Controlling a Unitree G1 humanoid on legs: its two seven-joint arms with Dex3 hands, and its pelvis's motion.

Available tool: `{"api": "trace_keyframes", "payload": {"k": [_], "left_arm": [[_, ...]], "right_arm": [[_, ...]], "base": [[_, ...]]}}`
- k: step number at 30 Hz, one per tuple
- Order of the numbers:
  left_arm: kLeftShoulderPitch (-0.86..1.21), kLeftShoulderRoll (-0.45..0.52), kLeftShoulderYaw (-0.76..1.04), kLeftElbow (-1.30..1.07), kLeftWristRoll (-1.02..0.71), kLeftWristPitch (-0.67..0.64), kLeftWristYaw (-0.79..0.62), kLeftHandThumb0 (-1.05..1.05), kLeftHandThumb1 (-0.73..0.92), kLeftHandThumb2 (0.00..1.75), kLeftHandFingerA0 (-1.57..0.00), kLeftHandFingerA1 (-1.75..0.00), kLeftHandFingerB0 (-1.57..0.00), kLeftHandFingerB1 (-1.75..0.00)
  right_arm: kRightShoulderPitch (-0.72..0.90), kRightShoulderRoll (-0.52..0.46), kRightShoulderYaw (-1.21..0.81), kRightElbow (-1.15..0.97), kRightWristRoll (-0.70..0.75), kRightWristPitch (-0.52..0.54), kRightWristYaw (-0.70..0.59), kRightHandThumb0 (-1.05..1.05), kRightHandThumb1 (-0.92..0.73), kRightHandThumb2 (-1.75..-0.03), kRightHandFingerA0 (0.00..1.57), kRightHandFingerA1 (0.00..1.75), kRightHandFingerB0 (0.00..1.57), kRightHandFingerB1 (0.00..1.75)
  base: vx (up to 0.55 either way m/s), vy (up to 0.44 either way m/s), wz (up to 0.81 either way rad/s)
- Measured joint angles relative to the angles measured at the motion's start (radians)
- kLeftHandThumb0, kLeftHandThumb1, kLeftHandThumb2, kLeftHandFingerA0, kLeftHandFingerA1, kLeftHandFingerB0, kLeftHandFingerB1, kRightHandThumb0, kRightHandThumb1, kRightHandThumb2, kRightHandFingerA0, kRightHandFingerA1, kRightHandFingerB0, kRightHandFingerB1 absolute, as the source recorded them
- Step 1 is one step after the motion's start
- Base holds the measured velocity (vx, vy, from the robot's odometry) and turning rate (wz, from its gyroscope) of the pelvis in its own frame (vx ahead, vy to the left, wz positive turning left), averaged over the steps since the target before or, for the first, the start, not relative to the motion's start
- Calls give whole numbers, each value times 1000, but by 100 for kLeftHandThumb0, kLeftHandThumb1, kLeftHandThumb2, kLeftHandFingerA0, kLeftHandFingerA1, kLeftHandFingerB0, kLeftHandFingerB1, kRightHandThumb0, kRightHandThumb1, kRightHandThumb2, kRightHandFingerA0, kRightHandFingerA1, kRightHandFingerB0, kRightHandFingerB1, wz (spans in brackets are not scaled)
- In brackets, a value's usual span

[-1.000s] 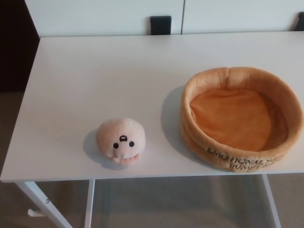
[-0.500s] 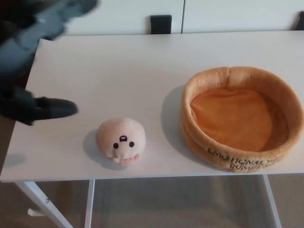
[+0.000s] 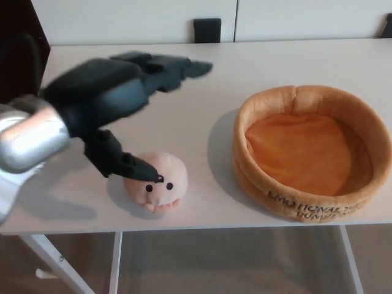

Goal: The robot walks towards a table in front, picks a dumpling toy with left hand and puts it in an orange round plate

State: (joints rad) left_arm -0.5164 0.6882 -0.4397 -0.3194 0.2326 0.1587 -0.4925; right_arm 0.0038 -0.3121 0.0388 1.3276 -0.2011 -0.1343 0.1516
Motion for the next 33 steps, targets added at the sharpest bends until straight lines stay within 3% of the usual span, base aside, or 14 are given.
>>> {"api": "trace_keyframes", "payload": {"k": [2,3,11,14,15,17,18,21,22,27,28,31,32,33], "left_arm": [[-14,-13,-33,11,19,27,-15,-74,28,72,0,-8,0,-13],[-23,-21,-57,18,34,46,-26,-64,36,83,0,-12,0,-16],[-82,-62,-160,80,118,177,-103,-61,38,81,0,-9,0,-12],[-92,-69,-178,97,149,221,-125,-49,36,73,0,-13,0,-14],[-97,-73,-183,111,166,242,-136,-21,33,61,0,-4,0,-10],[-103,-82,-184,131,188,273,-150,-21,33,61,0,-4,0,-10],[-105,-87,-184,136,196,285,-155,-5,34,63,0,0,0,-6],[-105,-96,-184,148,217,312,-175,-5,34,63,0,0,0,-6],[-105,-96,-184,148,217,313,-176,-8,40,52,0,0,0,-5],[-105,-94,-197,163,255,325,-212,-16,39,52,0,0,0,-3],[-105,-94,-199,165,261,325,-217,-47,43,71,0,0,0,0],[-114,-96,-219,178,283,329,-240,-47,43,71,0,0,0,0],[-116,-98,-225,183,292,332,-250,-69,30,53,0,0,0,0],[-118,-102,-232,189,300,336,-257,-69,30,53,0,0,0,0]], "right_arm": [[0,0,0,0,0,0,0,-42,-70,-62,63,47,53,41],[-1,0,0,0,0,0,0,-43,-70,-62,64,46,51,39],[-19,0,4,0,-1,0,0,-40,-66,-60,66,51,51,40],[-21,0,4,-1,-1,0,0,-39,-64,-60,65,51,50,40],[-23,0,4,-3,-1,0,1,-39,-65,-60,64,50,46,39],[-25,-1,8,-6,-2,0,1,-39,-65,-60,64,50,46,39],[-26,-2,10,-7,-2,0,1,-43,-49,-79,56,60,36,49],[-29,-3,16,-9,-5,0,1,-43,-49,-79,56,60,36,49],[-29,-3,16,-9,-5,0,1,-42,-48,-78,56,59,36,49],[-29,-4,23,-10,-8,0,1,-43,-46,-78,63,64,36,49],[-29,-4,24,-11,-8,0,1,-43,-43,-74,68,63,36,48],[-31,-4,25,-11,-7,0,3,-43,-43,-74,68,63,36,48],[-32,-4,24,-11,-7,0,3,-43,-42,-73,70,61,35,47],[-32,-4,25,-11,-7,0,4,-43,-42,-73,70,61,35,47]], "base": [[0,0,0],[0,0,0],[0,0,0],[0,0,0],[0,0,0],[0,0,0],[0,0,0],[0,0,0],[0,0,0],[0,0,0],[0,0,0],[0,0,0],[0,0,0],[0,0,0]]}}
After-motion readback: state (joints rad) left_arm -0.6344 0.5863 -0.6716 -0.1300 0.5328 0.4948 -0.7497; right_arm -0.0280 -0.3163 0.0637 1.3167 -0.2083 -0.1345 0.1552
